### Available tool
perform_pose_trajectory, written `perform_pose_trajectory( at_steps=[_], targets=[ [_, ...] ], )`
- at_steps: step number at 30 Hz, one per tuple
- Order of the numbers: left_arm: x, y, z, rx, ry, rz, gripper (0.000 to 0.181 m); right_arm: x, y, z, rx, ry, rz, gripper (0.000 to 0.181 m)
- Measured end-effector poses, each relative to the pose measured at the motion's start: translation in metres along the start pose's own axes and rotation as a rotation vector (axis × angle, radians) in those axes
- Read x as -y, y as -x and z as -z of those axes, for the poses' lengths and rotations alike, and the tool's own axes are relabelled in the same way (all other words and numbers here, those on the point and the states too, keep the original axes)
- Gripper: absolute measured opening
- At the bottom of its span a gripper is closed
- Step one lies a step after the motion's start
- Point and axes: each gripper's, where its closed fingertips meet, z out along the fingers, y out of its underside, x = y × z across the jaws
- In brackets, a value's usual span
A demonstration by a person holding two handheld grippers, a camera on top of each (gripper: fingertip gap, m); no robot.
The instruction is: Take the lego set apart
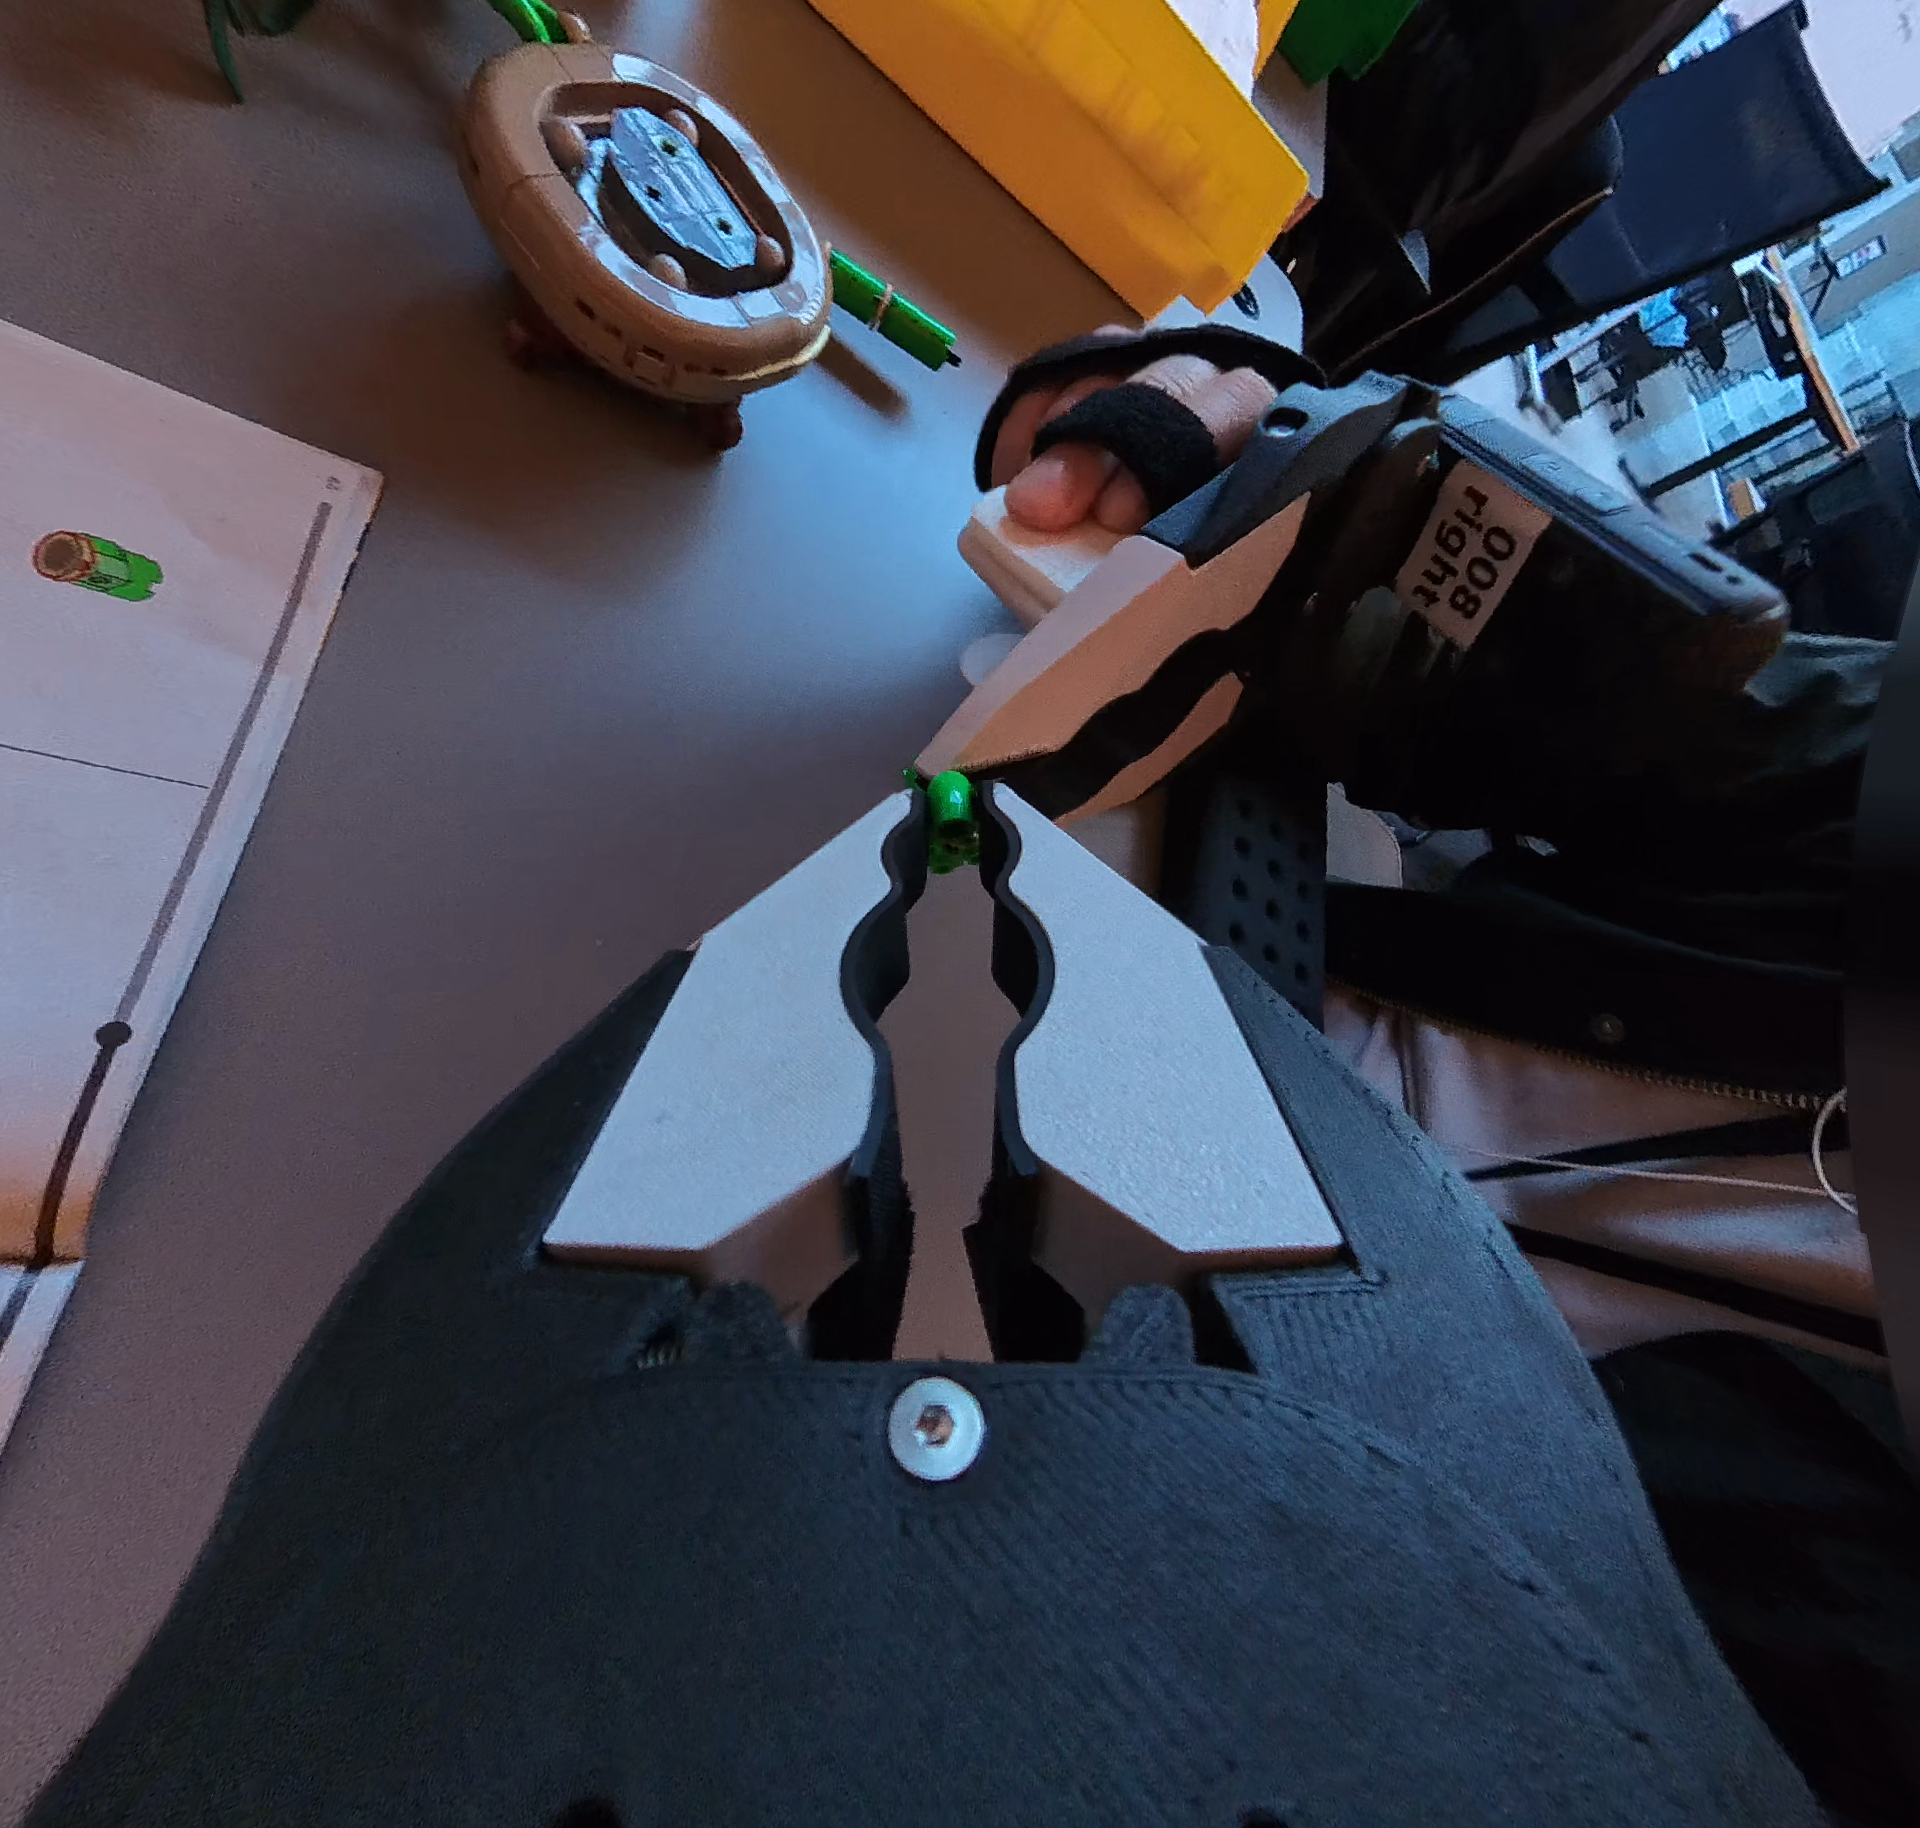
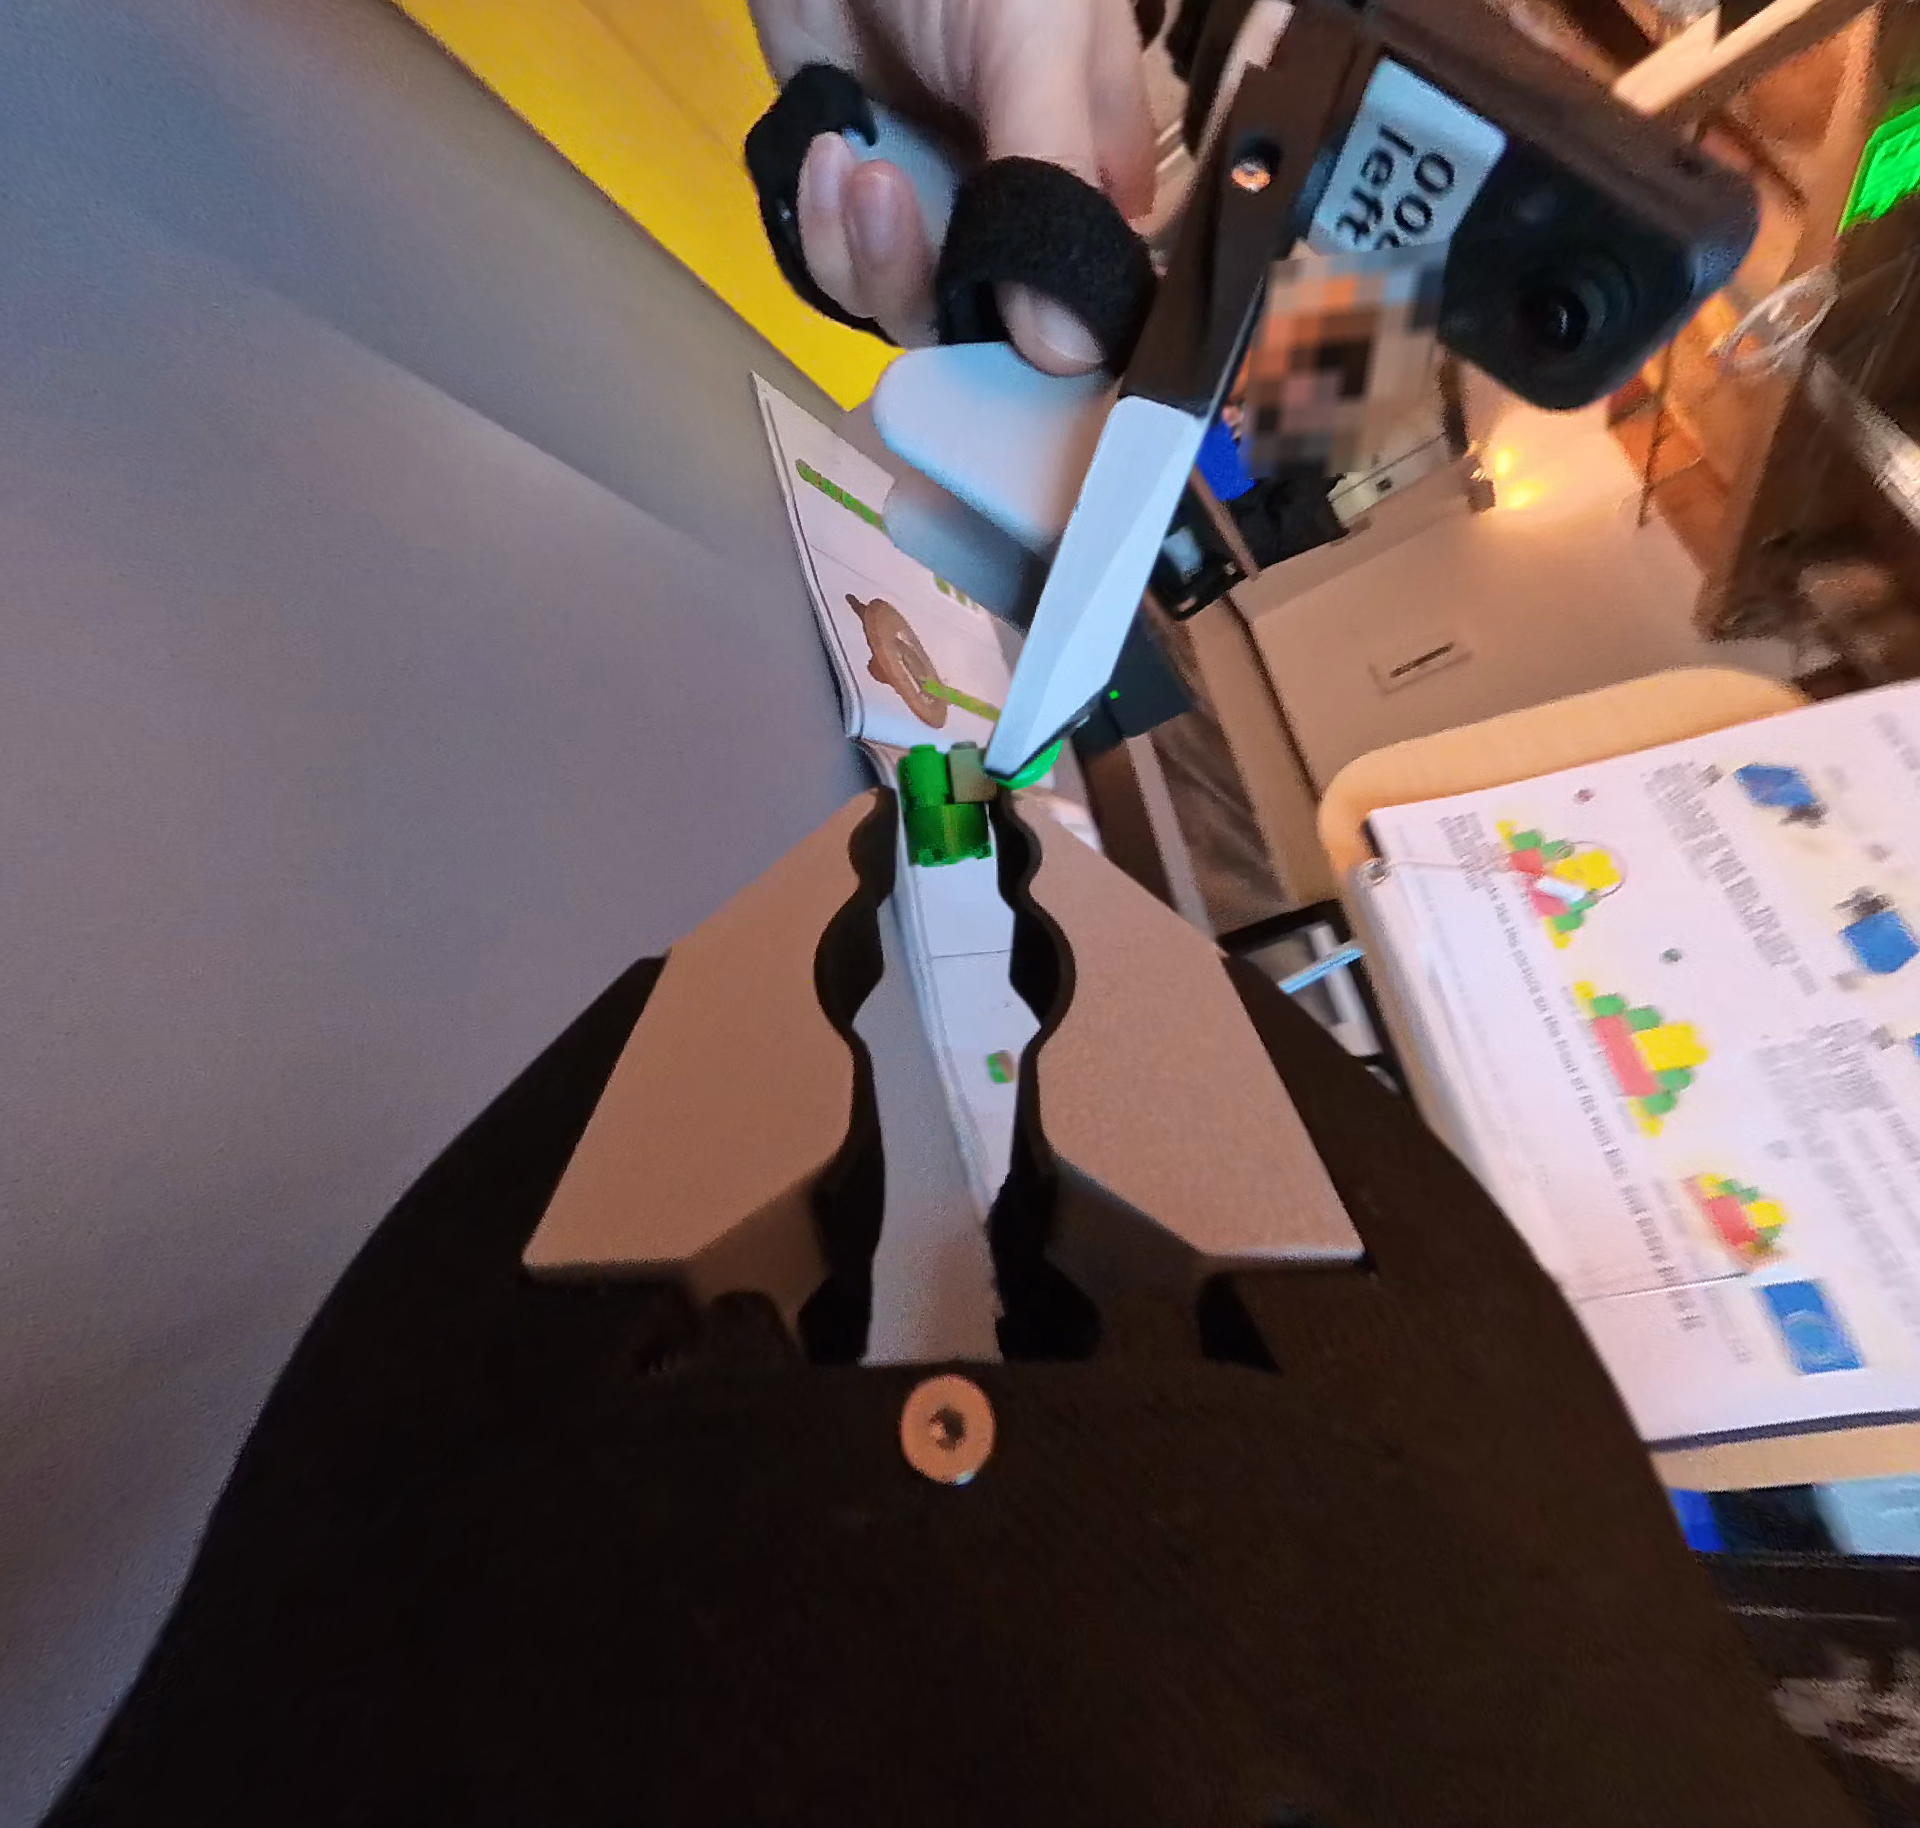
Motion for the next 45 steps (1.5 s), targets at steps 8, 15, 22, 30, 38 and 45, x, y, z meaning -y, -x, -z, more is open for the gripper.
perform_pose_trajectory(
  at_steps=[8,15,22,30,38,45],
  targets=[
    [0.027,0.013,0.001,0.031,-0.198,0.084,0.007,0.000,-0.025,-0.002,0.048,-0.074,-0.665,0.041],
    [0.033,0.018,-0.010,0.057,-0.247,0.102,0.006,-0.027,-0.030,-0.007,-0.047,0.075,-0.695,0.022],
    [0.037,0.010,-0.005,-0.022,-0.273,0.078,0.009,-0.025,-0.032,-0.001,-0.077,0.144,-0.470,0.019],
    [0.018,0.016,-0.012,-0.069,-0.169,0.098,0.017,-0.036,-0.011,-0.008,-0.014,0.236,-0.201,0.018],
    [0.001,0.026,-0.023,-0.070,-0.075,0.136,0.007,-0.040,0.003,-0.012,0.060,0.219,-0.175,0.018],
    [0.004,0.035,-0.026,-0.095,-0.139,0.210,0.005,-0.042,0.001,-0.015,0.056,0.167,-0.336,0.021]
  ],
)
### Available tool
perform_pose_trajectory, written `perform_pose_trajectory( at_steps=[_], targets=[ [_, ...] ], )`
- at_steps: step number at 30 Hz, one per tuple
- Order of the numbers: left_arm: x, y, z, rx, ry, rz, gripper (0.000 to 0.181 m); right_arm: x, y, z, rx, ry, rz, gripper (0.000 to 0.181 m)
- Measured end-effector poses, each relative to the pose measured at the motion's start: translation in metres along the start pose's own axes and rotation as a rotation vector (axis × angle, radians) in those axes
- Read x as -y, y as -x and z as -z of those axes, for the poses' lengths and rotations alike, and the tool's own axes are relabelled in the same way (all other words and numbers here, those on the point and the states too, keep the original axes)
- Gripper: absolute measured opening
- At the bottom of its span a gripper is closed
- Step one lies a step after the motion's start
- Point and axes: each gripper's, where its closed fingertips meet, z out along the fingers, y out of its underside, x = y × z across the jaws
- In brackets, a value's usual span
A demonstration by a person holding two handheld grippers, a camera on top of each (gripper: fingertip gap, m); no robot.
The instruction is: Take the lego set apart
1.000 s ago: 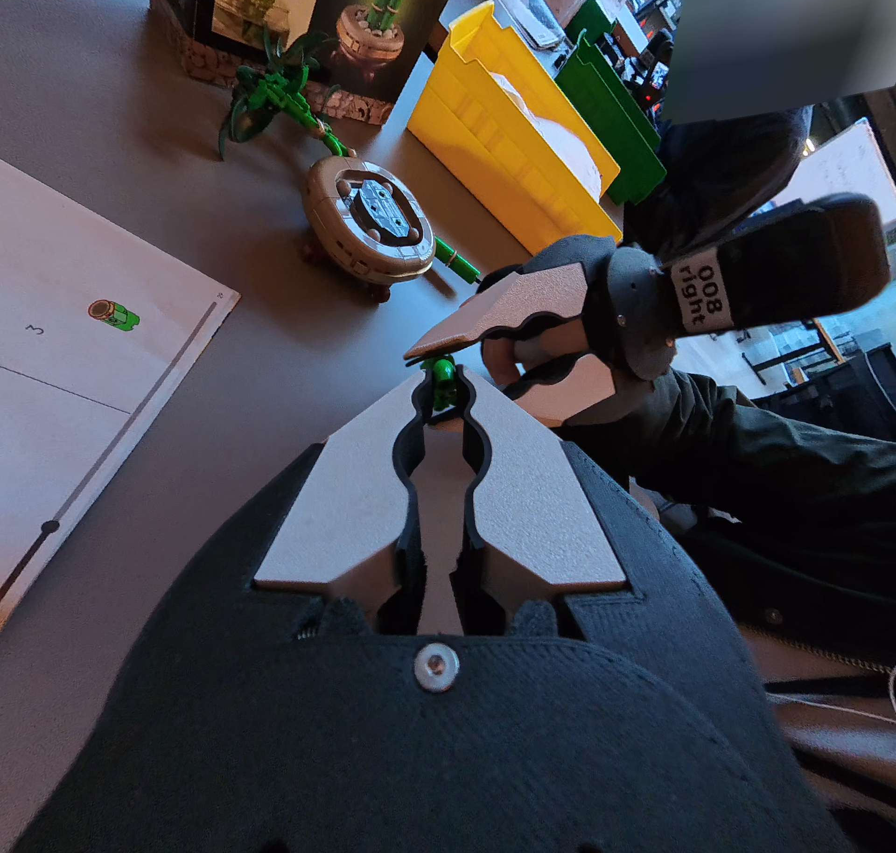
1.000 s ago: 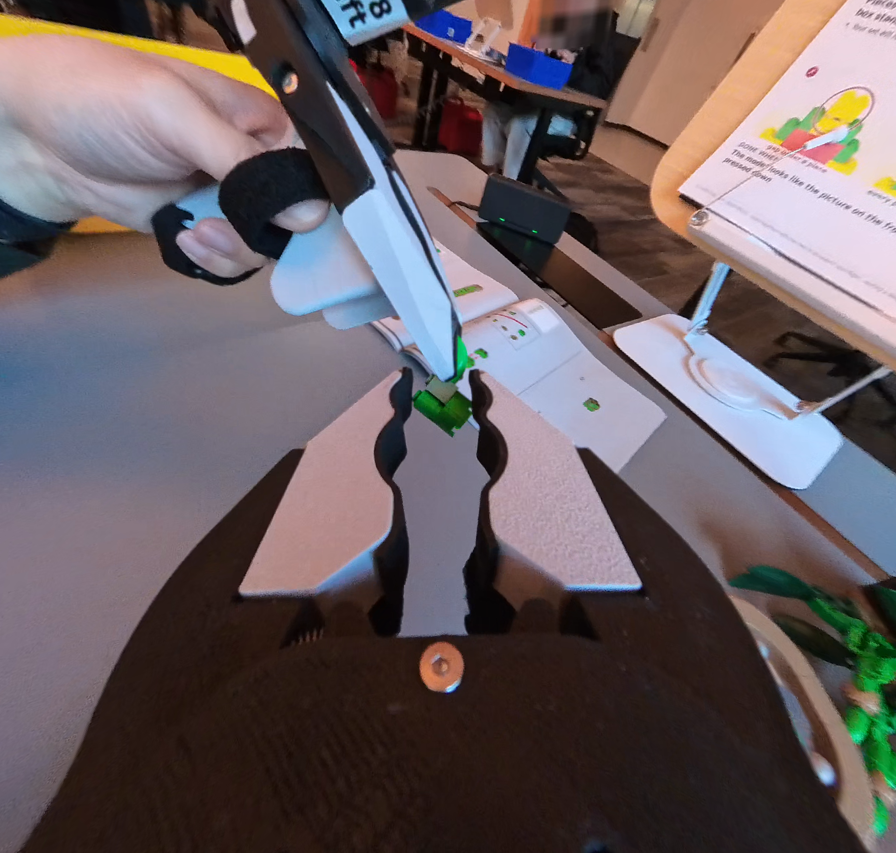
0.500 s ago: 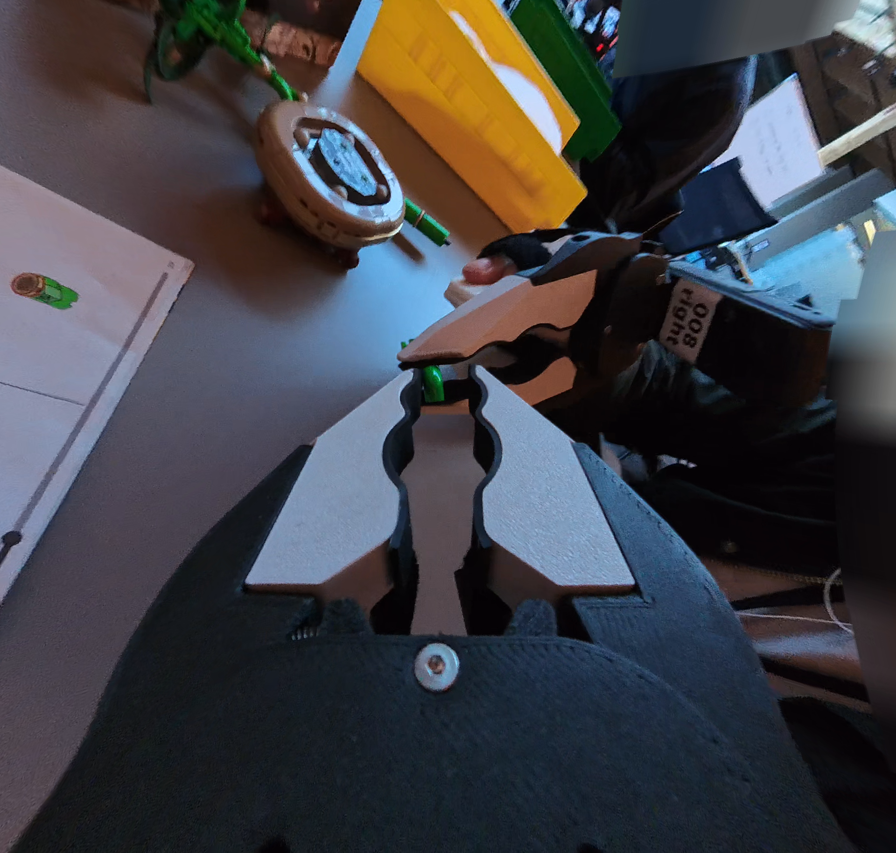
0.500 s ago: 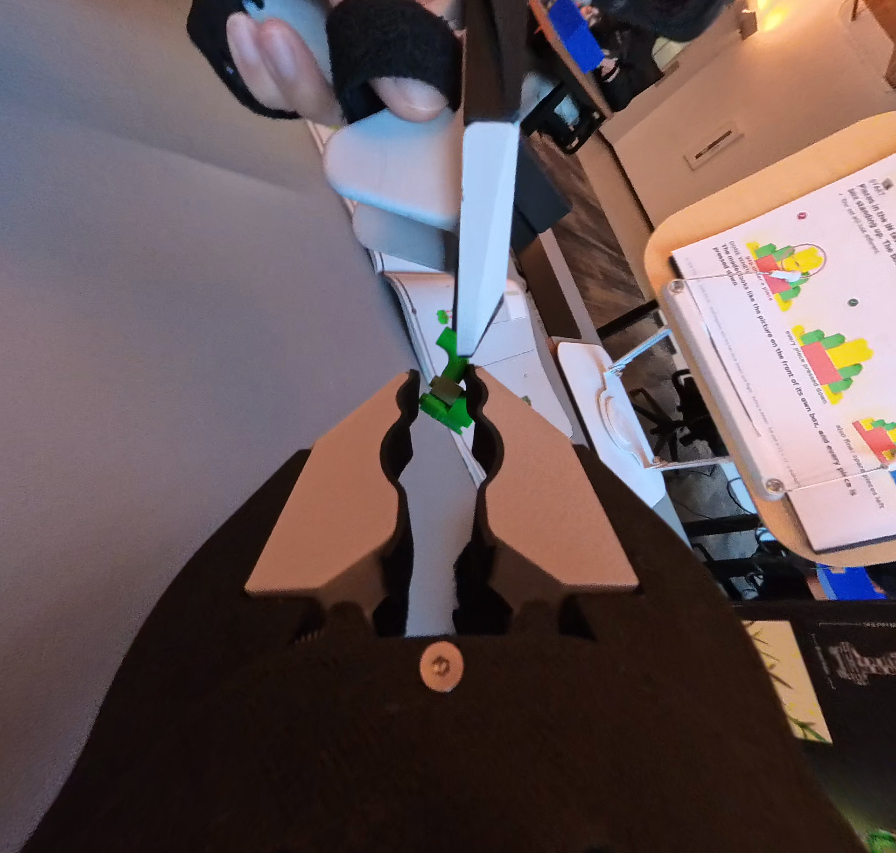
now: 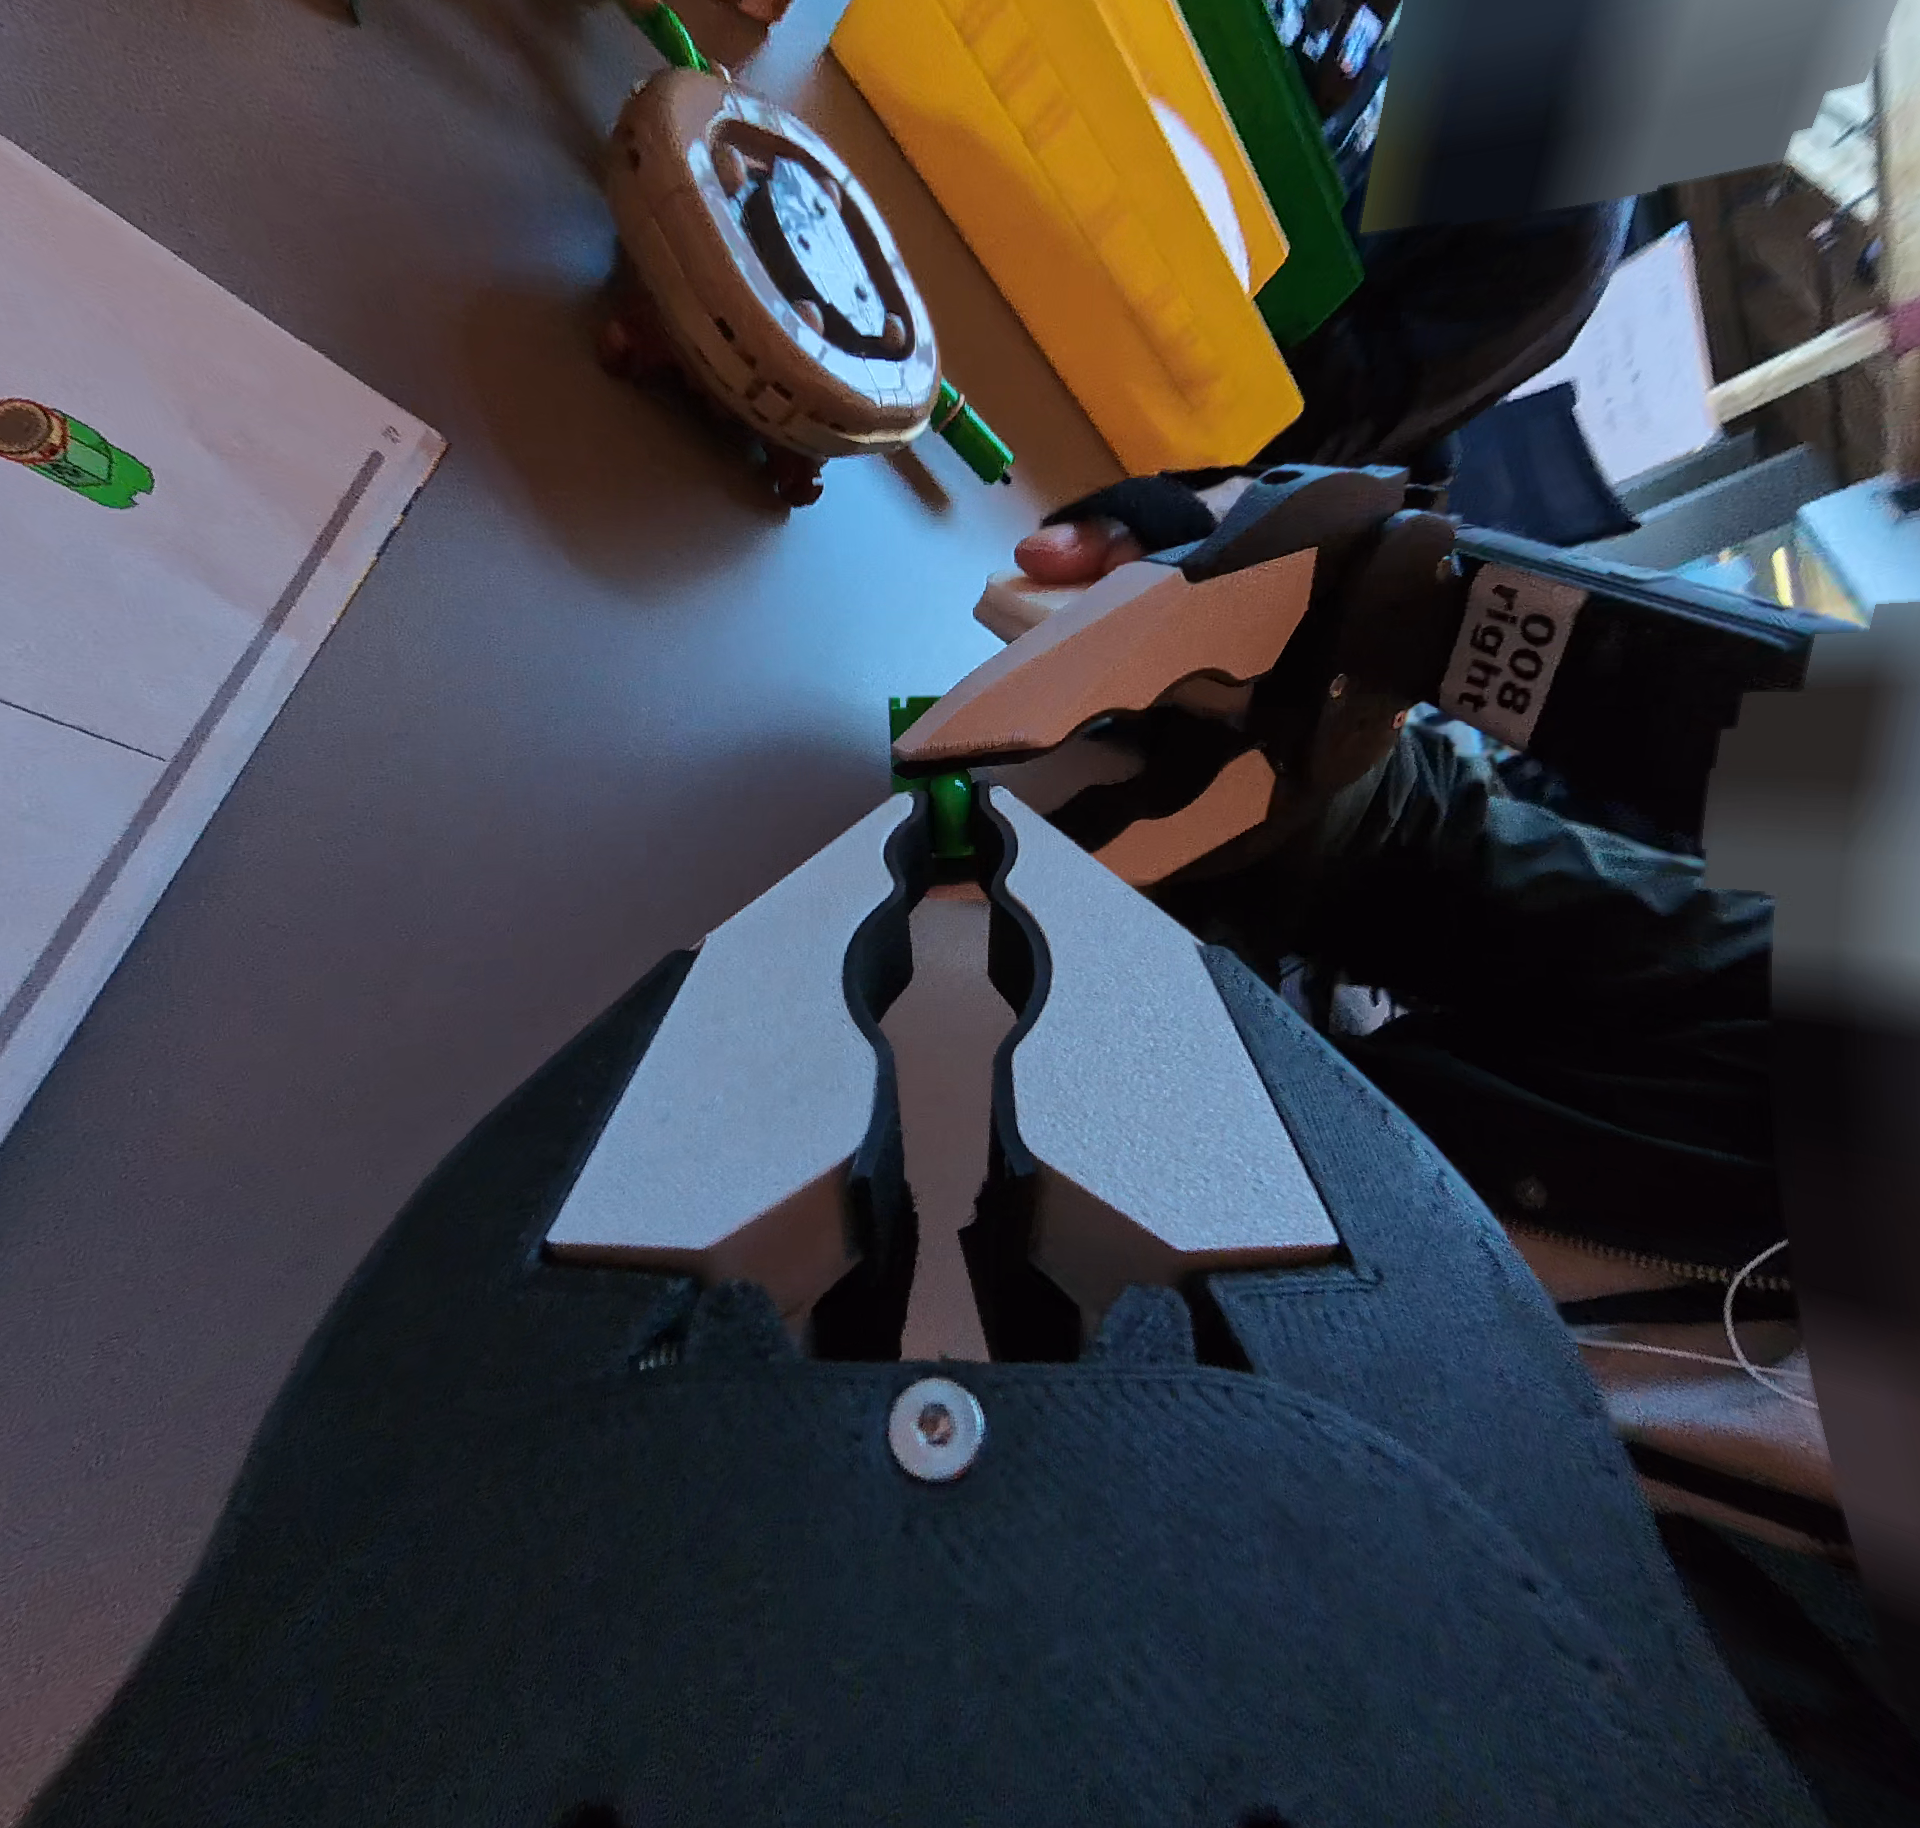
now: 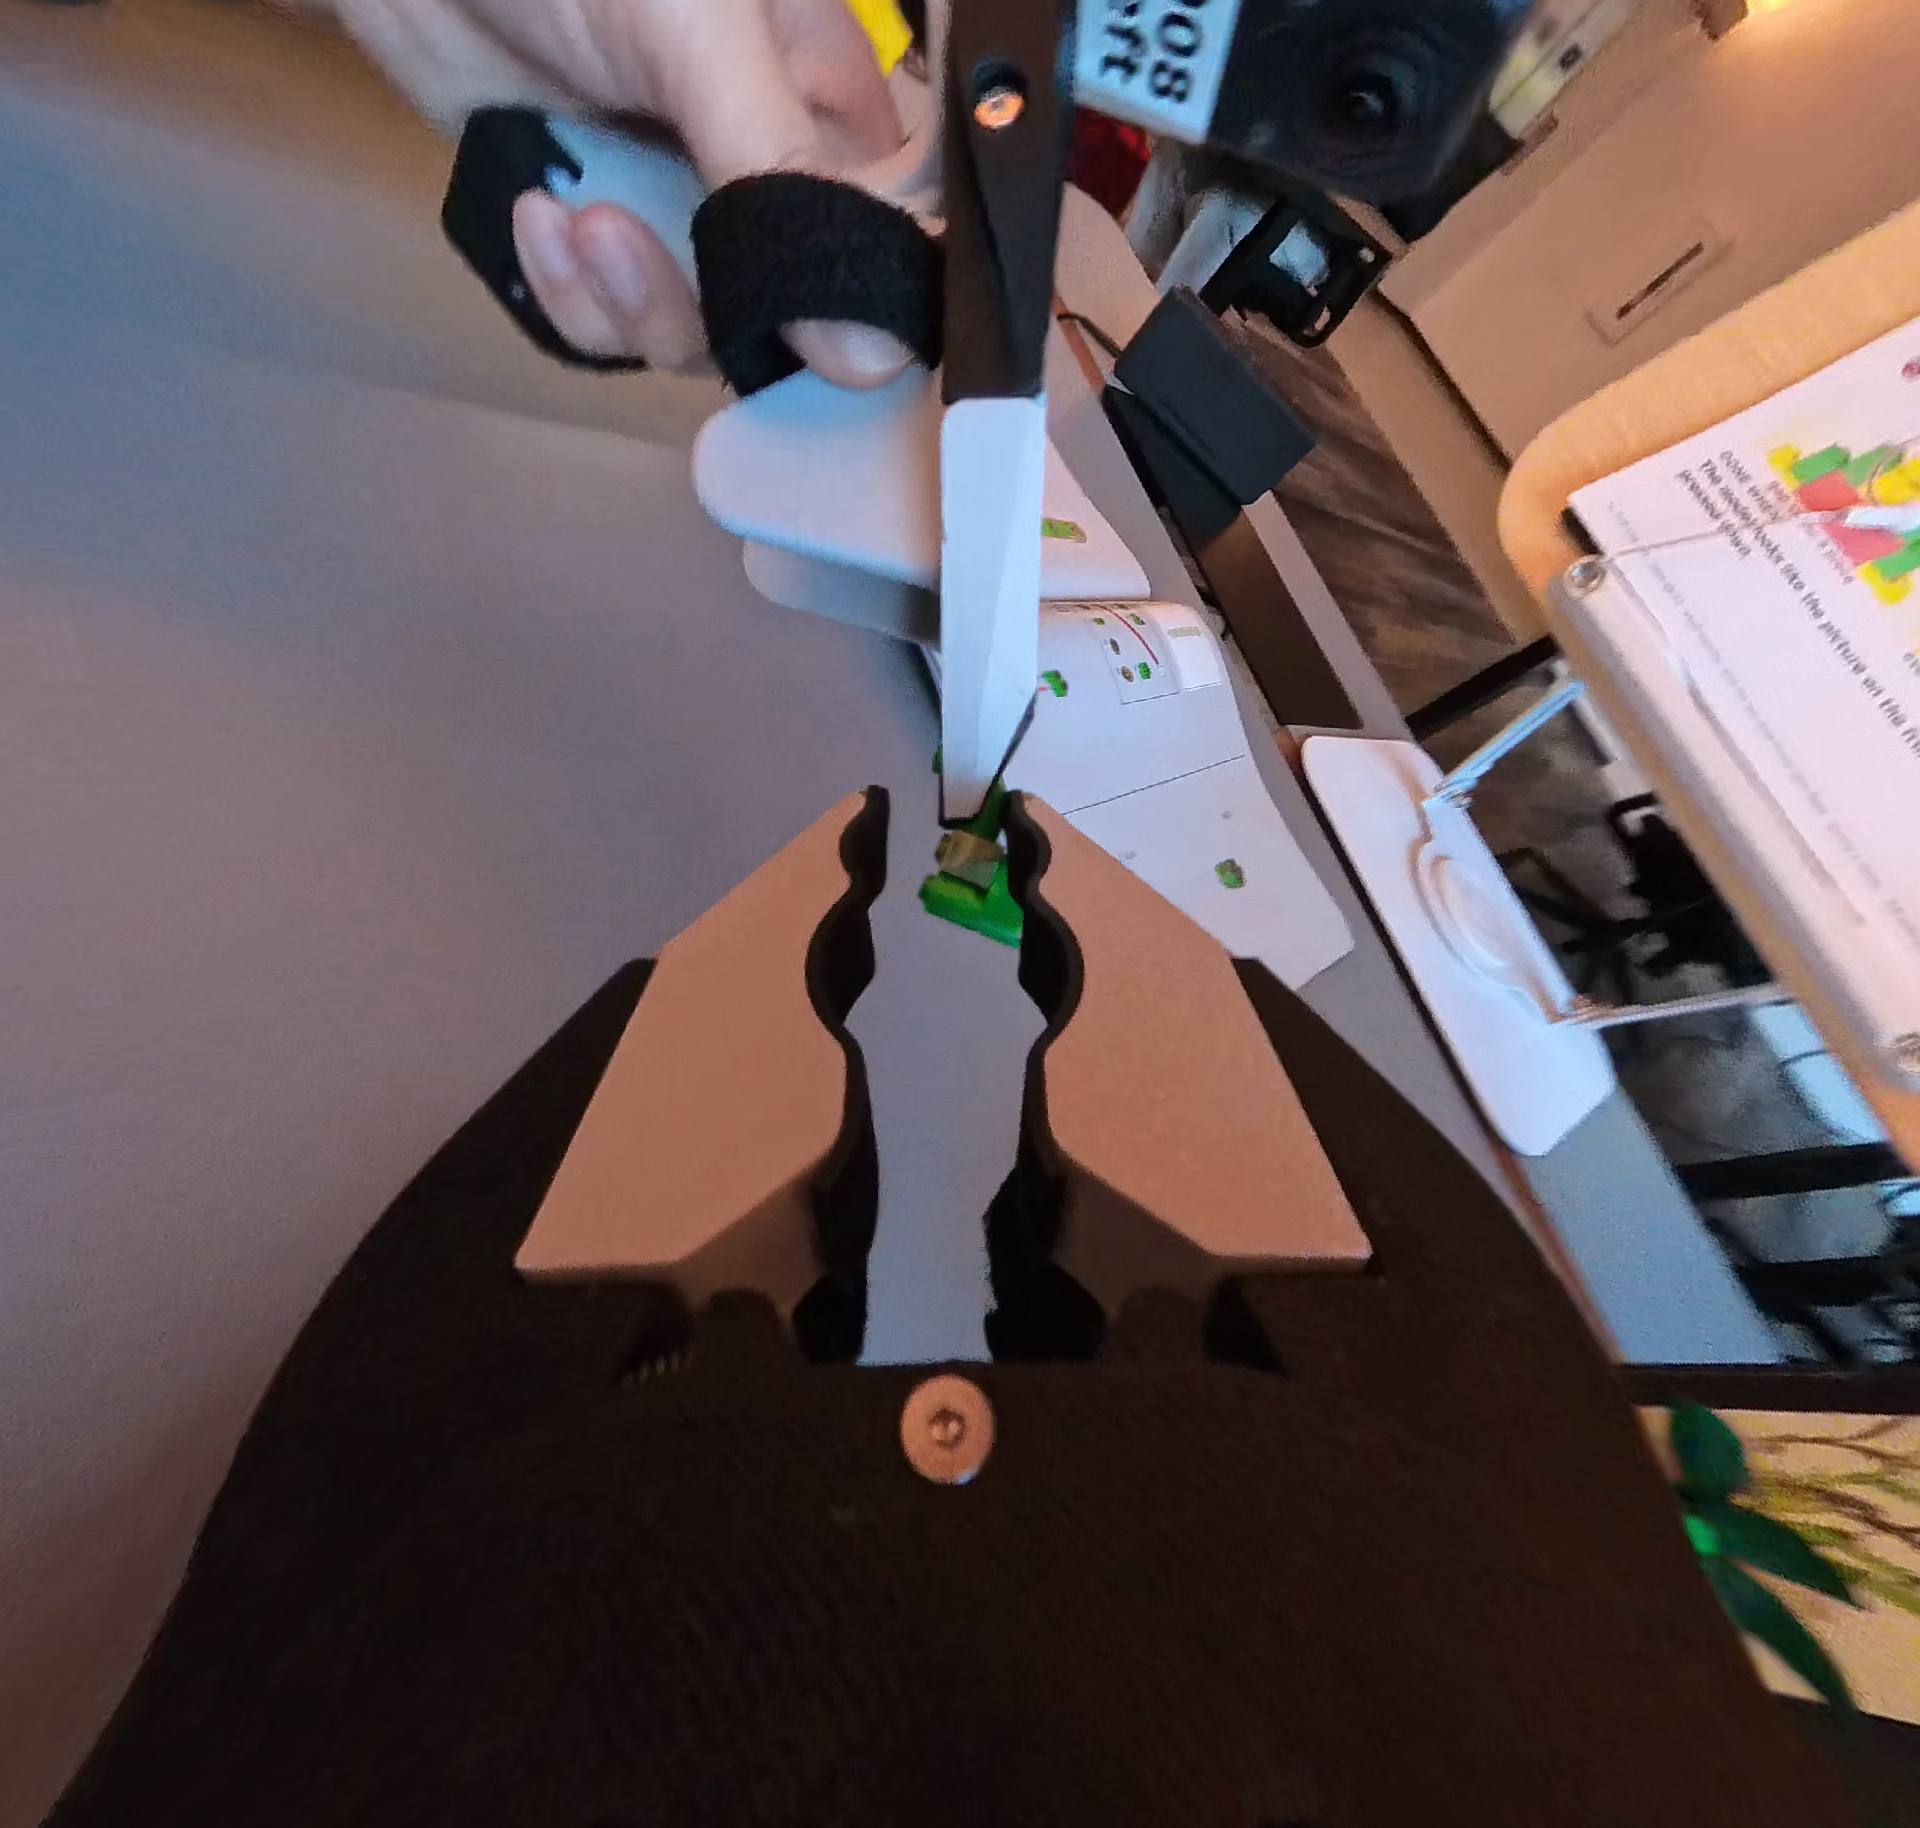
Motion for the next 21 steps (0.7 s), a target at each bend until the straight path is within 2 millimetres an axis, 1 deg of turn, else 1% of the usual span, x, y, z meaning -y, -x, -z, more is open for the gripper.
perform_pose_trajectory(
  at_steps=[2,3,4,6,9,12,14,18,21],
  targets=[
    [0.004,0.001,0.002,-0.023,-0.034,0.018,0.005,0.003,-0.003,0.001,0.016,-0.029,-0.120,0.023],
    [0.005,0.000,0.002,-0.033,-0.042,0.025,0.005,0.004,-0.005,0.001,0.014,-0.036,-0.176,0.018],
    [0.004,-0.001,0.002,-0.038,-0.042,0.029,0.006,0.003,-0.008,0.002,0.011,-0.032,-0.214,0.009],
    [0.004,0.001,0.002,-0.031,-0.045,0.030,0.006,0.001,-0.008,0.001,0.023,-0.022,-0.236,0.009],
    [-0.001,0.007,-0.002,-0.013,-0.025,0.035,0.006,-0.006,-0.002,-0.002,0.027,0.024,-0.171,0.008],
    [-0.005,0.010,-0.004,-0.050,-0.017,0.071,0.009,-0.010,0.003,-0.004,0.017,0.054,-0.077,0.008],
    [-0.010,0.014,-0.005,-0.052,0.004,0.083,0.009,-0.013,0.008,-0.007,0.035,0.060,-0.070,0.008],
    [-0.022,0.027,-0.008,0.034,0.053,0.064,0.006,-0.023,0.020,-0.015,0.099,0.075,-0.107,0.008],
    [-0.028,0.033,-0.009,0.071,0.062,0.063,0.006,-0.028,0.025,-0.019,0.117,0.081,-0.071,0.008]
  ],
)
